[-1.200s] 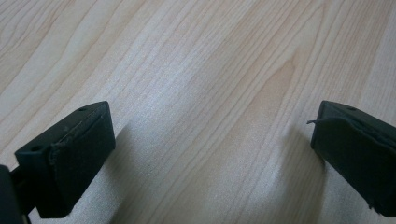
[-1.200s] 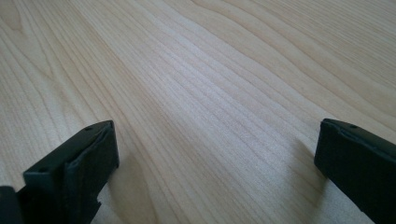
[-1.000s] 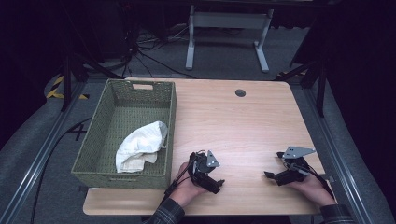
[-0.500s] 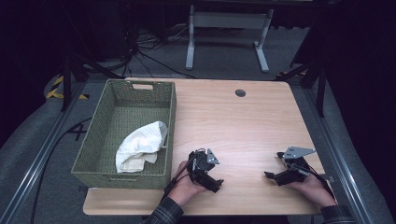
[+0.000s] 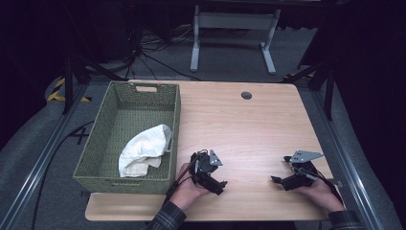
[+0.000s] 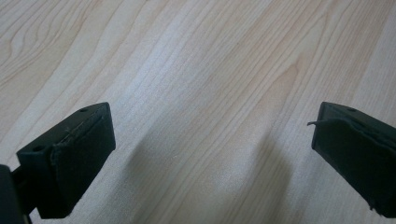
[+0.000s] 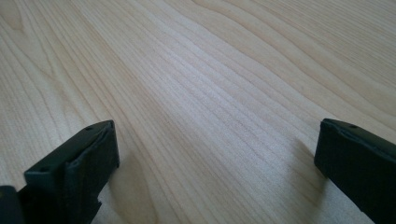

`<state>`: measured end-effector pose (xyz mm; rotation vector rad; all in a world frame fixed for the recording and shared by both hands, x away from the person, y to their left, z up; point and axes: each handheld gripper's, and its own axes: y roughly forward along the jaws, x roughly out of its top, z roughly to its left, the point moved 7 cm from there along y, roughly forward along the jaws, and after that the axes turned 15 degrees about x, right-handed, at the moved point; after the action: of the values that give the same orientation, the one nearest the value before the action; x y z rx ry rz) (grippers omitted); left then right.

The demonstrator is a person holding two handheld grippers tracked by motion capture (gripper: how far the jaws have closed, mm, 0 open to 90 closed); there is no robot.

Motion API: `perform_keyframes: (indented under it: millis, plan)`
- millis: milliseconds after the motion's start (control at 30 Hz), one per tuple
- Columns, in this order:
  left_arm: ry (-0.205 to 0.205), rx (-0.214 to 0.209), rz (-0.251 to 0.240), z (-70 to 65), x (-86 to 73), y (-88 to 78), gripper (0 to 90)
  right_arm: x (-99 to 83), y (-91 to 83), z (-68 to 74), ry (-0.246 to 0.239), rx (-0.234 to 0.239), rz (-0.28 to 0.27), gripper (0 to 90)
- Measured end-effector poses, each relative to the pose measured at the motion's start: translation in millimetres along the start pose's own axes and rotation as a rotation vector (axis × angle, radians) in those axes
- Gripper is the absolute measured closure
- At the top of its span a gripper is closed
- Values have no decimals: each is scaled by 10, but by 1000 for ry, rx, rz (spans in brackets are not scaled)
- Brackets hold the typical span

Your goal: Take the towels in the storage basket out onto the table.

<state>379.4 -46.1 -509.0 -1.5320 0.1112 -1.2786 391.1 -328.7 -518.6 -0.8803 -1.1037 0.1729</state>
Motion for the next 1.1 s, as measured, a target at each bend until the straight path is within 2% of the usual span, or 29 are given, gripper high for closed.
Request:
perform_keyframes:
  millis: [300, 400, 467, 733, 900, 1100]
  plan:
    - [-24, -4, -17, 26, 43, -17, 0, 0, -1, -1, -1, 1, 0, 1]
    - [-52, -32, -25, 45, 75, -51, 1, 0, -1, -1, -1, 1, 0, 1]
    - [-62, -36, -30, 54, 92, -68, 1, 0, -1, -1, -1, 1, 0, 1]
    - [-74, -36, -50, 123, 177, -132, 10, 0, -1, -1, -2, 3, 1, 1]
    - [-63, -36, -41, 121, 205, -157, 10, -1, -1, -1, -2, 3, 1, 1]
    - [-70, -24, -34, 142, 247, -211, 11, 0, -1, -1, -4, 4, 1, 1]
